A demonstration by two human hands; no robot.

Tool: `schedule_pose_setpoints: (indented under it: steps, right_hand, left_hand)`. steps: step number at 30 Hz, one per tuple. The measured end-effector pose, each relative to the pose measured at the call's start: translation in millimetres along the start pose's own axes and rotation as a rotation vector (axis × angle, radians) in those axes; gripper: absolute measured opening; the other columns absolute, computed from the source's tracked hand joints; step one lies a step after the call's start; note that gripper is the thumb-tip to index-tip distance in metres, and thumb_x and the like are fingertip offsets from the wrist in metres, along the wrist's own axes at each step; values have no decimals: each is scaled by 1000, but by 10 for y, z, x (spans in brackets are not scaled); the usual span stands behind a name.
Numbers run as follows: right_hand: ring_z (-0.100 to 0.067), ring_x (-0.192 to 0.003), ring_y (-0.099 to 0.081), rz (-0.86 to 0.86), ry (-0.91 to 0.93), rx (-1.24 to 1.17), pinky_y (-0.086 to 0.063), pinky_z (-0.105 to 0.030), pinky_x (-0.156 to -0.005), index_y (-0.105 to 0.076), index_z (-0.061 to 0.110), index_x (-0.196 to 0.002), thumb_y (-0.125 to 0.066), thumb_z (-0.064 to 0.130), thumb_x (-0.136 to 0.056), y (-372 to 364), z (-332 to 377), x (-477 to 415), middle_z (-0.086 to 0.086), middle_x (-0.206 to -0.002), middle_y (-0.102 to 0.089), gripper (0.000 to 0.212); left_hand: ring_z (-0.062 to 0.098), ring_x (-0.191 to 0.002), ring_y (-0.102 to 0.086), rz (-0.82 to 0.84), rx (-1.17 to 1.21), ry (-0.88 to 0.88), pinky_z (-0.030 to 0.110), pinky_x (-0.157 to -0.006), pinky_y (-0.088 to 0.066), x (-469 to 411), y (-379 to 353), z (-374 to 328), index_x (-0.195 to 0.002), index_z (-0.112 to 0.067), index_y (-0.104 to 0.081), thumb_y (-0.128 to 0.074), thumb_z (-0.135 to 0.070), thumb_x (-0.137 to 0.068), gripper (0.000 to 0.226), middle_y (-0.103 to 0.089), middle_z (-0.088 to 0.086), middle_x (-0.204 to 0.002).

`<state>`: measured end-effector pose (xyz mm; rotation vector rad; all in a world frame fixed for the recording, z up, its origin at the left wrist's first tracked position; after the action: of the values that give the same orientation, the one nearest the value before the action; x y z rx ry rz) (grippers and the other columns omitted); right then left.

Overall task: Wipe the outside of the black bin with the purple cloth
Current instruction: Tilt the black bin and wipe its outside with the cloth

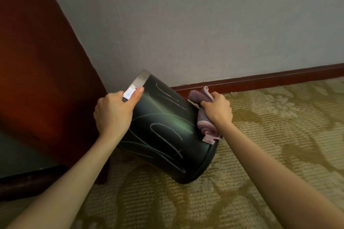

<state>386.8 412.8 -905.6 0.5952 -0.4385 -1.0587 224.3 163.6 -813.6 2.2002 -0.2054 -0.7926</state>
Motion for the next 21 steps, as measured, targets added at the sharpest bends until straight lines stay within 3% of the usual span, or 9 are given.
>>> schedule_pose_setpoints:
  steps: [3,7,10,14,17,21]
  right_hand:
    - [-25,-75,-47,-99,43,-14,-33,-33,-67,-53,21,-93,-56,31,-78,42,10,189,-3,-91,-54,19]
    - [-18,-73,-42,-226,119,-77,-29,-31,-65,-45,23,-103,-54,29,-80,100,35,613,0,-100,-45,26]
    - [-16,-75,-43,-266,146,-165,-31,-30,-66,-40,25,-113,-55,26,-80,79,21,977,3,-108,-36,37]
    - [-15,-82,-42,-289,114,-268,-33,-30,-70,-38,21,-132,-60,17,-80,-46,-6,1375,-5,-121,-35,57]
    - [-18,-82,-43,-279,115,-221,-32,-30,-67,-41,18,-128,-59,17,-81,-36,7,1344,-1,-113,-34,50]
    - [-20,-79,-45,-271,124,-198,-35,-34,-67,-43,19,-107,-58,23,-82,46,79,1103,-2,-108,-40,30]
  left_hand:
    - [28,-55,-52,12,-1,39,36,-51,-41,-54,-14,27,-49,-16,-50,-38,-75,-76,66,-53,5,-51]
    - [24,-53,-50,27,-5,33,33,-49,-36,-85,-46,-29,-47,-17,-47,-40,-72,-77,63,-52,3,-50]
    - [34,-59,-55,54,-21,46,39,-55,-46,-113,-82,-125,-49,-17,-46,-40,-73,-77,63,-57,10,-57]
    - [33,-55,-52,36,-59,-8,34,-49,-36,-106,-94,-317,-47,-17,-42,-44,-71,-78,62,-54,8,-55]
    - [34,-55,-54,22,-54,-39,36,-52,-42,-52,-97,-372,-46,-18,-39,-44,-70,-80,61,-55,9,-54]
    - [34,-57,-54,6,-72,-46,34,-52,-37,-26,-66,-383,-49,-19,-42,-45,-67,-81,58,-57,9,-56]
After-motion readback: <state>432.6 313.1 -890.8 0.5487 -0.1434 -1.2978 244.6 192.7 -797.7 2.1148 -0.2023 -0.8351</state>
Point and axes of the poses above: each hand's wrist, its own x-axis away from the middle knuckle, its own y-axis out of the back of the hand, z = x × y, the point moved 7 cm from there along -x, towards the middle knuckle
